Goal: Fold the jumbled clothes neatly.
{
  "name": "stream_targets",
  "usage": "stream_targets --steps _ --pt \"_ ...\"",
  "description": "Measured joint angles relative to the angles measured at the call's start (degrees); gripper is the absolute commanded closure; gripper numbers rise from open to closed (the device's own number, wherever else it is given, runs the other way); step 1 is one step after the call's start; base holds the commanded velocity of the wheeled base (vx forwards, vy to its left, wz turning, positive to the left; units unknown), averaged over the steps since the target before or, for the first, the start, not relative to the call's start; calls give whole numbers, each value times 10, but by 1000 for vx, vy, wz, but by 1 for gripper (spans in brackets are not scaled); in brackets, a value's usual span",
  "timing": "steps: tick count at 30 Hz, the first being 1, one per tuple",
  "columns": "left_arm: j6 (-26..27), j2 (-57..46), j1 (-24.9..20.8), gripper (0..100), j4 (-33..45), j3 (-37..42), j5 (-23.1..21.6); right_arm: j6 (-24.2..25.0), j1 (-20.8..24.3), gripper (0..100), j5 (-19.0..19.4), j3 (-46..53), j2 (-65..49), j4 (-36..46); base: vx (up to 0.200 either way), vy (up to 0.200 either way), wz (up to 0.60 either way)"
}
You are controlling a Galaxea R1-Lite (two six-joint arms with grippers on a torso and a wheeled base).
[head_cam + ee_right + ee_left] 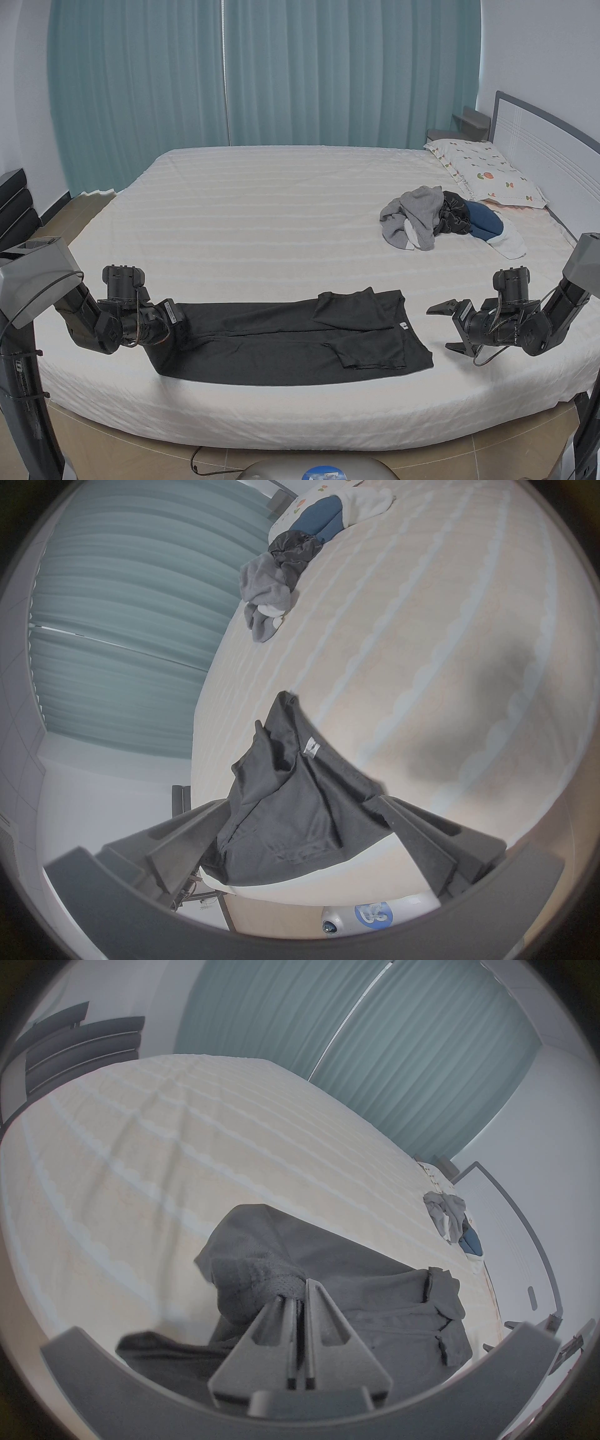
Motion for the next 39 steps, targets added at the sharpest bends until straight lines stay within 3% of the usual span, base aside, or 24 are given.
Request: stream_targets --steps 9,14,30,39 --pt "-7 -41 -44 100 122 -38 36 0 0 0 0 1 -1 0 0 -200 0" --pt "-36 -56 -75 100 193 -90 64 0 1 0 0 2 -1 0 0 -200 0" --pt "-79 -46 -162 100 363 -243 77 0 6 0 0 3 -3 0 0 -200 0" --pt "-108 -2 -203 100 405 -323 88 0 7 0 0 3 -4 0 0 0 0"
